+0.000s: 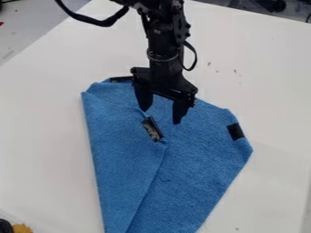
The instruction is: Fold the cloth from left to right
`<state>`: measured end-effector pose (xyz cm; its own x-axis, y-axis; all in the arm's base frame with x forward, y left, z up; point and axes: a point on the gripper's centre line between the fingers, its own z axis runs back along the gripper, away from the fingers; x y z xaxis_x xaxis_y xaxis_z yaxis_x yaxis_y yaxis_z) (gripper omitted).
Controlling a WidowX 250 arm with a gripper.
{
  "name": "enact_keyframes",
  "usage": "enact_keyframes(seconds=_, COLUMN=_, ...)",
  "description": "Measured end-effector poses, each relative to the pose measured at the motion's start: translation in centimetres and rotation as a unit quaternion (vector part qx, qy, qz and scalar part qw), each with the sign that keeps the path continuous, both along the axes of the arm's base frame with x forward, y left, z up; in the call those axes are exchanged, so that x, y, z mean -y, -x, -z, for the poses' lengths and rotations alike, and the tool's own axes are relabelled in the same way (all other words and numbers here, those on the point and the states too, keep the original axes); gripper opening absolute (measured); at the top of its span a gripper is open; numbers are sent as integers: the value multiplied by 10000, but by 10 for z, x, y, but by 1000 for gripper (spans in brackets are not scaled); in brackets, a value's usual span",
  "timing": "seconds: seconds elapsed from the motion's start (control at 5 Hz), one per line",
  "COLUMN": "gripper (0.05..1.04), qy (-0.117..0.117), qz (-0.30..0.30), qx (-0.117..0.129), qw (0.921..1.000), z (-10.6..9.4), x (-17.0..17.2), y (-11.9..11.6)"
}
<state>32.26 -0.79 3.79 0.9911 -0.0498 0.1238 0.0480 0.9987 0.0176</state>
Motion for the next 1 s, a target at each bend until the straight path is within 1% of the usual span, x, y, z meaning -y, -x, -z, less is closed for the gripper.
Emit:
enact_keyframes(seconds=0.2, gripper=1001, qy=5, qz=-35, qx=-145, qw=9999, z=9, x=1, y=2)
enact_keyframes(seconds=0.4, gripper=1001, qy=31, qz=140, qx=-107, qw=9998, z=11, x=23, y=-10)
enact_keyframes(seconds=0.6, gripper=1001, qy=83, qz=559, qx=-124, qw=9983, z=14, x=50, y=-29)
enact_keyframes(seconds=0.8, gripper=1001, qy=158, qz=811, qx=-65, qw=9966, z=12, x=69, y=-43)
enact_keyframes(seconds=1.0, gripper=1001, qy=167, qz=1061, qx=6, qw=9942, z=5, x=96, y=-51)
